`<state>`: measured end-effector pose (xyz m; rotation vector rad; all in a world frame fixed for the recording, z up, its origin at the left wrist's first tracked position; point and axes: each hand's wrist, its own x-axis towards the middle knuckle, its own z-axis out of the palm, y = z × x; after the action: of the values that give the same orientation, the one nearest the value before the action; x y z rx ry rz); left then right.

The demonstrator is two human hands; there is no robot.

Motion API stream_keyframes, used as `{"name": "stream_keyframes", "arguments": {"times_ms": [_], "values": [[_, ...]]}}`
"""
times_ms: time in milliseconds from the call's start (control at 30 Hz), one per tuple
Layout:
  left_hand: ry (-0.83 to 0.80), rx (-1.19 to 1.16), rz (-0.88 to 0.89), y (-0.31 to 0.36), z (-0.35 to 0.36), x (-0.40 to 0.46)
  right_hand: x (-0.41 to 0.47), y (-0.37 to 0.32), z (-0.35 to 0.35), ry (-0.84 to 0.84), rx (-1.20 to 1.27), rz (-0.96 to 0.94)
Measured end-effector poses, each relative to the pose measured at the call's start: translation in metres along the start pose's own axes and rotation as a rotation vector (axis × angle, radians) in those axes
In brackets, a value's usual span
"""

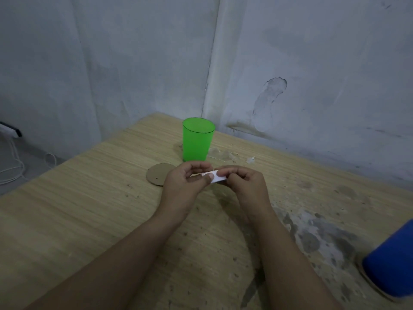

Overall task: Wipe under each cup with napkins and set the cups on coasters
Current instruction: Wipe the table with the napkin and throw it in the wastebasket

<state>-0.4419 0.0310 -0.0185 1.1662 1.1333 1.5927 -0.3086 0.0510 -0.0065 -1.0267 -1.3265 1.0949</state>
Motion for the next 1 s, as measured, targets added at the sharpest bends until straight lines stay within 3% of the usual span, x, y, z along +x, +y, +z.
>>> {"name": "stream_keyframes", "arguments": {"times_ms": [67, 233, 467, 700, 900, 1000], "values": [[0.017, -0.027, -0.007, 0.0009, 0.0002, -0.0001, 0.0004, 0.0001, 0.0003, -0.051, 0.125, 0.048], [0.0, -0.135, -0.055, 0.0025, -0.0009, 0.0002, 0.0009, 0.0009, -0.0023, -0.043, 0.112, 0.042], [-0.132, -0.331, -0.102, 0.0033, 0.0005, 0.0015, -0.0015, -0.0055, -0.0028, -0.136, 0.493, 0.211], [0.045, -0.035, 0.023, 0.0029, 0.0011, -0.0003, 0.0004, -0.0012, -0.0043, -0.131, 0.448, 0.222], [-0.051, -0.07, -0.016, 0.0057, 0.0036, -0.0051, 0.0011, 0.001, -0.0019, -0.117, 0.394, 0.152], [-0.06, 0.124, 0.085, 0.0027, 0.0012, -0.0056, -0.001, -0.003, -0.0039, -0.123, 0.381, 0.159]]}}
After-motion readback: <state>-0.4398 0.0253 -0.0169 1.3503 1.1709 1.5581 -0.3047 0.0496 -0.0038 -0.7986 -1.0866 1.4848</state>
